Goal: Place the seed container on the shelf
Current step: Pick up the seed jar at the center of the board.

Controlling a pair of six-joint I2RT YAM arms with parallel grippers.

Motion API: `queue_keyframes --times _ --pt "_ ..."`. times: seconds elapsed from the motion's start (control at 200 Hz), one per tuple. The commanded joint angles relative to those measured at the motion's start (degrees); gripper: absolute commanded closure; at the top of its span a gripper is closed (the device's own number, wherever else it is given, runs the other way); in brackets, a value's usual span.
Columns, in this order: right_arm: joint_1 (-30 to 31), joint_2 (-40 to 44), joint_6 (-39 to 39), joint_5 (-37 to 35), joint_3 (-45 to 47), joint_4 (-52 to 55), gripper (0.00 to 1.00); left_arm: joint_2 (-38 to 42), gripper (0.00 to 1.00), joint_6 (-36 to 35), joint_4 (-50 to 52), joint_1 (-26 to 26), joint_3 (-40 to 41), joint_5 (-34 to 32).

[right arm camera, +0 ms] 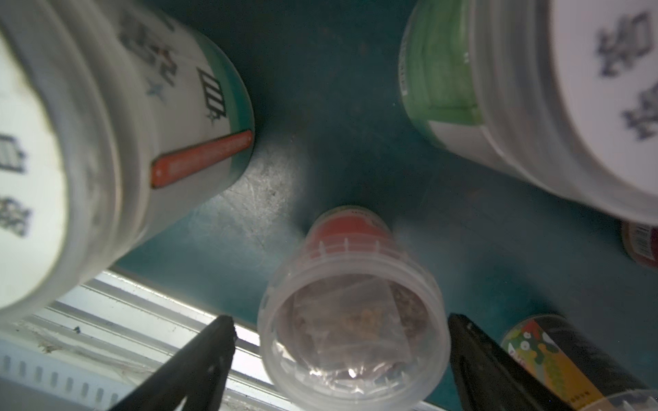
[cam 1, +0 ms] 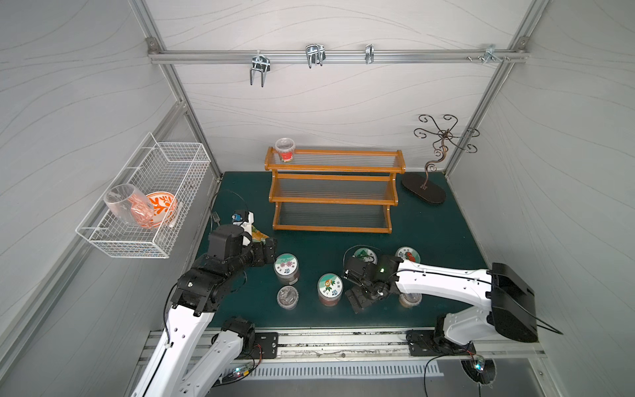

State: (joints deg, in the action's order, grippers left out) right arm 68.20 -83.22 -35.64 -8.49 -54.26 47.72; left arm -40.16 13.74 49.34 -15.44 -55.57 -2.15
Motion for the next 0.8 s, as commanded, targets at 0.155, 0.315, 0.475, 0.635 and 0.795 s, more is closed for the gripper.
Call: queue_keyframes --times 0.155,0.315,0.475,0.635,0.795 --pt "-1.6 -1.0 -0.2 1.9 -0.6 -1.4 0.14 1.4 0.00 0.1 -0.8 -0.1 0.1 -0.5" --pt "-2.0 -1.9 0.0 2.1 -0.7 -1.0 0.22 1.5 0.00 0.0 -0.8 -0.1 0.2 -0.3" --pt "-2.1 -2.5 0.1 1.7 -1.3 -0.3 0.22 1.5 0.00 0.0 -1.0 -0.2 0.2 0.0" --pt "-2.2 -3.4 0.5 1.4 -1.9 0.3 0.32 1.4 0.00 0.0 -1.4 -0.1 0.5 1.1" --pt "-2.5 -2.7 1.2 1.3 -3.6 3.2 0.35 1.8 0.00 -0.2 -2.7 -0.1 0.8 2.4"
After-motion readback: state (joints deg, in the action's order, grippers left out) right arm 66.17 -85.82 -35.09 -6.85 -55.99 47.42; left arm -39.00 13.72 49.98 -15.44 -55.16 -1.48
